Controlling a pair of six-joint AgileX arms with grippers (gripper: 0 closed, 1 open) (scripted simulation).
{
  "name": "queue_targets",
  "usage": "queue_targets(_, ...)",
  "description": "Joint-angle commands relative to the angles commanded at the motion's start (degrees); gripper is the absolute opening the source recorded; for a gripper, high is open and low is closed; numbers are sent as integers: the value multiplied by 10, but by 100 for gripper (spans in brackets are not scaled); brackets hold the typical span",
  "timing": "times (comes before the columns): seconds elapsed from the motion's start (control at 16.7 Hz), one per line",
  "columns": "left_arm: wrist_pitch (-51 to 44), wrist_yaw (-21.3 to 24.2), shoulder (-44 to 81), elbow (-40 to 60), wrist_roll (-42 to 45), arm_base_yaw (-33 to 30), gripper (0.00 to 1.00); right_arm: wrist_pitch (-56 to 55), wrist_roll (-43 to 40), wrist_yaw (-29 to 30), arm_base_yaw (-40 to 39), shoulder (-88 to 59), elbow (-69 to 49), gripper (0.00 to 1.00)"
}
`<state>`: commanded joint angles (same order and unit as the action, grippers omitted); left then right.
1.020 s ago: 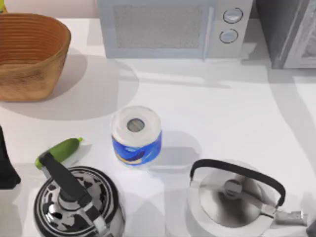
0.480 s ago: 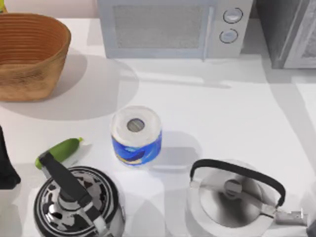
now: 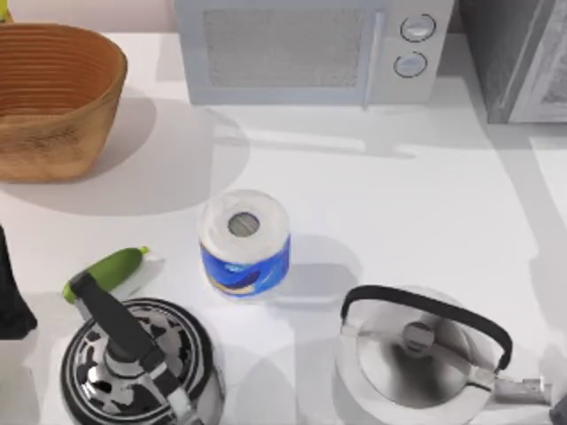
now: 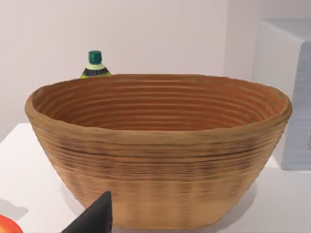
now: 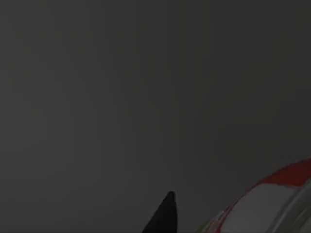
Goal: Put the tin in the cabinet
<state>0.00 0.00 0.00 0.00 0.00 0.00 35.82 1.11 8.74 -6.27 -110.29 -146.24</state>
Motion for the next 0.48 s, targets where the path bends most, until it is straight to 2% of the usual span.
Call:
queue_targets(0.24,0,0,0,0,0,0,100,25,0,-14,6,-78,-100,0)
queue_targets(0.48,0,0,0,0,0,0,100,29,0,-17,7,-91,-113,0)
